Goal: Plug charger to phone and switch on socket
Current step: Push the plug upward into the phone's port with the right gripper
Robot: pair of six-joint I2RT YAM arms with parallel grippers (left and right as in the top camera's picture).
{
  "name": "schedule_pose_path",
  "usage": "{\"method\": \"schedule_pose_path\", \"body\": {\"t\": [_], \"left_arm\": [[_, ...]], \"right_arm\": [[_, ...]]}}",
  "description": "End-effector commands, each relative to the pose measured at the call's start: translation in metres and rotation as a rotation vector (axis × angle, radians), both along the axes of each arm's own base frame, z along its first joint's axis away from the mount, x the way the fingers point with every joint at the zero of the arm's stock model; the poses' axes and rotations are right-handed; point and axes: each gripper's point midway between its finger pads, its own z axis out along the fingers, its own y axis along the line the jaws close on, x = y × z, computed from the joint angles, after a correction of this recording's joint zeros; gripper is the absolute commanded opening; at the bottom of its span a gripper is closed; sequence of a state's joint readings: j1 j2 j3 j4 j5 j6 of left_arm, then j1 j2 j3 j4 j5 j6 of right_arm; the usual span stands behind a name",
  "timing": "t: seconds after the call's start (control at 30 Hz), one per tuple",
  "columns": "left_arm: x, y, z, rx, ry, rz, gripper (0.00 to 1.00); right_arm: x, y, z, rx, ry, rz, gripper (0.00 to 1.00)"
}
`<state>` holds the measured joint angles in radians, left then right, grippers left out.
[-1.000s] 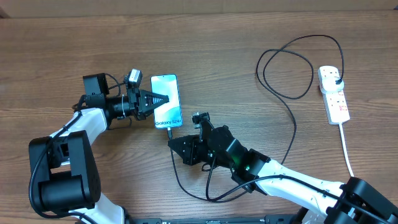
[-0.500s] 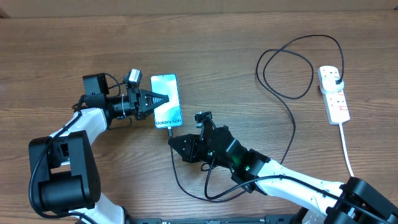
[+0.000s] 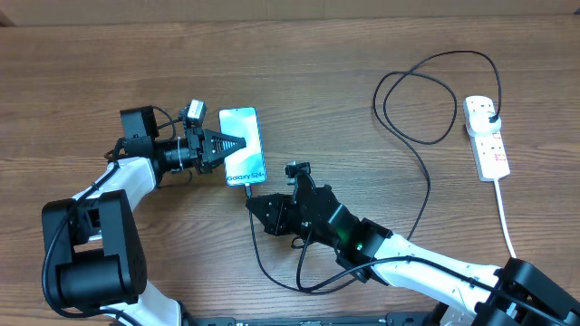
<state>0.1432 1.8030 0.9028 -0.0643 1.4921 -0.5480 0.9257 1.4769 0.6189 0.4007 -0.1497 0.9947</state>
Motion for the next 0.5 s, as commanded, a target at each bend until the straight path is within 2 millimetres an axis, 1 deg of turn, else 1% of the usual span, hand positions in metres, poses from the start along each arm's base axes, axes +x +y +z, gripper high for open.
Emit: {"method": "schedule_pose_path", "body": {"t": [0.0, 0.17, 0.47], "left_arm": [[-0.0080, -0.0059, 0.0078, -0.060, 0.002, -0.054, 0.04], [-0.0080, -0.0059, 0.0078, -0.058, -0.010, -0.054, 0.04], [-0.0090, -0.0064, 0.0090, -0.064, -0.018, -0.060, 0.04]], "right_arm": [[0.0240, -0.0135, 0.0008, -0.015, -0.045, -0.130, 0.04], [0.0265, -0.0118, 0.0081, -0.004, -0.088, -0.125, 0.04], [0.0270, -0.0119, 0.0086, -0.032, -0.138, -0.106, 0.04]]}}
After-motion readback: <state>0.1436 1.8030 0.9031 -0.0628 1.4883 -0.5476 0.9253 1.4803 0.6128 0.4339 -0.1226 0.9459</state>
